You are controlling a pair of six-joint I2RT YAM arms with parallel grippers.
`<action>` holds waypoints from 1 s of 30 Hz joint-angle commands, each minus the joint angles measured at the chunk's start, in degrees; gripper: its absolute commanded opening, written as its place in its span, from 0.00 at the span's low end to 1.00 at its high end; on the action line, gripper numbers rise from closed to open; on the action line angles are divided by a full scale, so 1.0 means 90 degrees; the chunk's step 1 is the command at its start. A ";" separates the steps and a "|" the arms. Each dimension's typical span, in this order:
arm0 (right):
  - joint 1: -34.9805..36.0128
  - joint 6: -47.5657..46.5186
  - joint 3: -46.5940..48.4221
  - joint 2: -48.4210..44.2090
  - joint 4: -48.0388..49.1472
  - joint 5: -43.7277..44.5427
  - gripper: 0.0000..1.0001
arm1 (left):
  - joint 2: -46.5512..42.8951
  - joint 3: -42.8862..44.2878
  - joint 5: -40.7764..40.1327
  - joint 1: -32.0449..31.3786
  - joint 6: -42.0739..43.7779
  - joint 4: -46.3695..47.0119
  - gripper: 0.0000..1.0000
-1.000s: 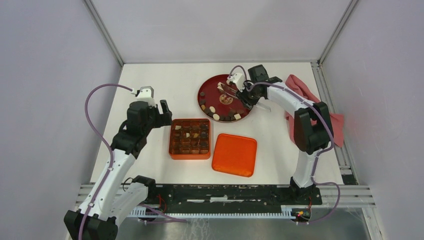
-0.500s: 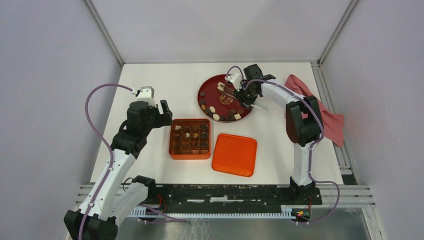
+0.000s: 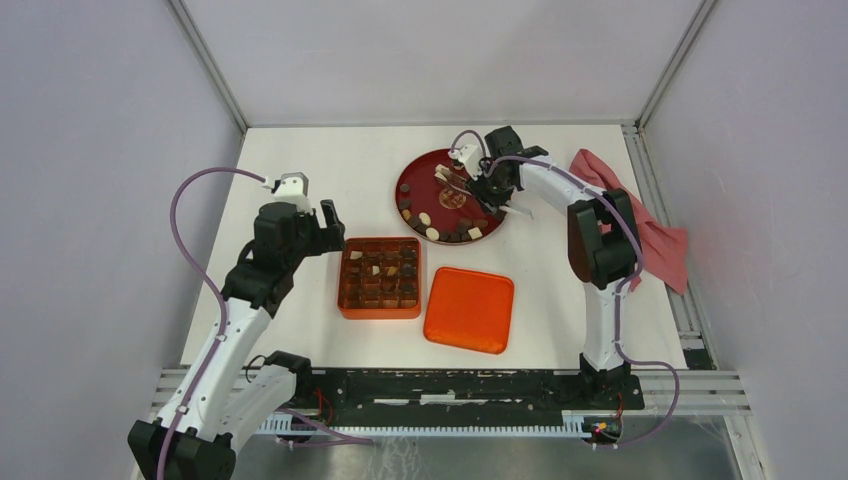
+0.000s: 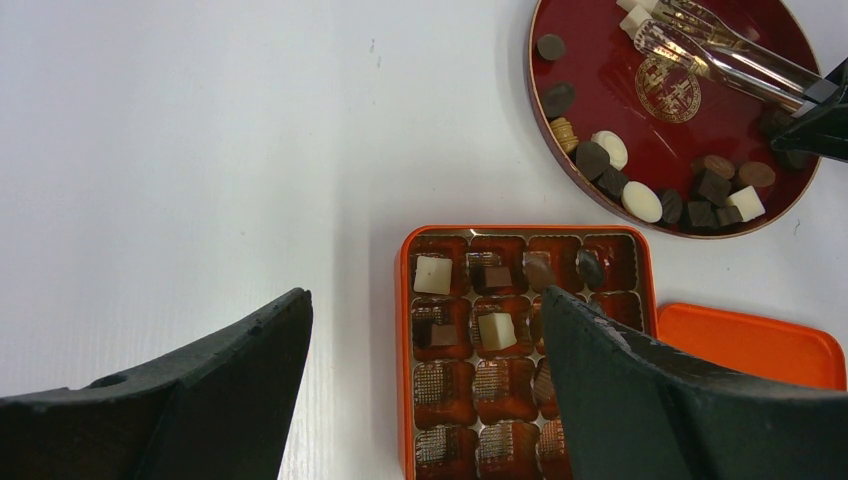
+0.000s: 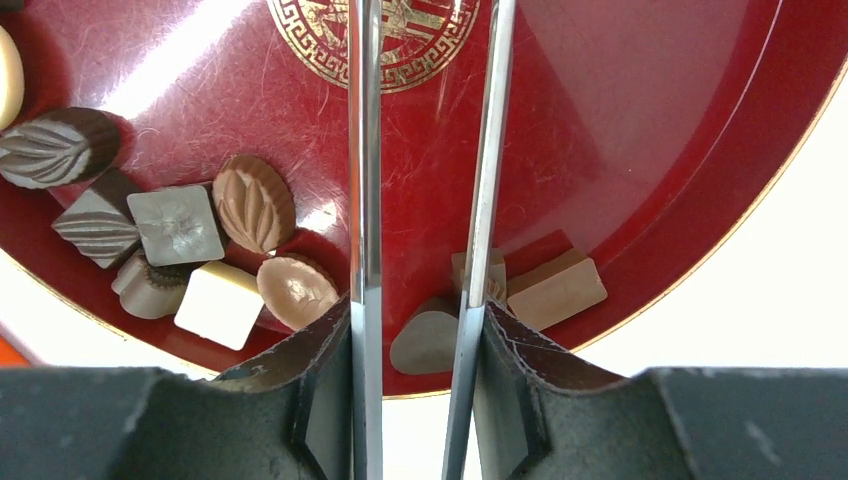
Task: Pack the chocolate
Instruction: Pick up the fake chocolate from the plate.
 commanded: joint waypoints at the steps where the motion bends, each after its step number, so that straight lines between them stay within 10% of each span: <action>1: -0.0033 0.0105 0.0386 0.0110 0.0062 0.0208 0.42 | -0.0009 -0.0011 0.0074 0.0017 0.0144 0.0236 0.90; 14: -0.0035 0.0076 0.0469 0.0284 0.0002 0.0325 0.31 | 0.0023 -0.0009 0.0032 0.0017 0.0150 0.0226 0.90; 22: -0.0098 0.0100 0.0360 0.0149 0.0032 0.0215 0.01 | -0.0068 -0.0017 -0.0029 0.0015 0.0151 0.0242 0.90; 30: -0.0177 0.0141 -0.0340 -0.0423 0.0299 -0.0334 0.00 | -0.0112 -0.0021 0.0027 0.0015 0.0165 0.0245 0.90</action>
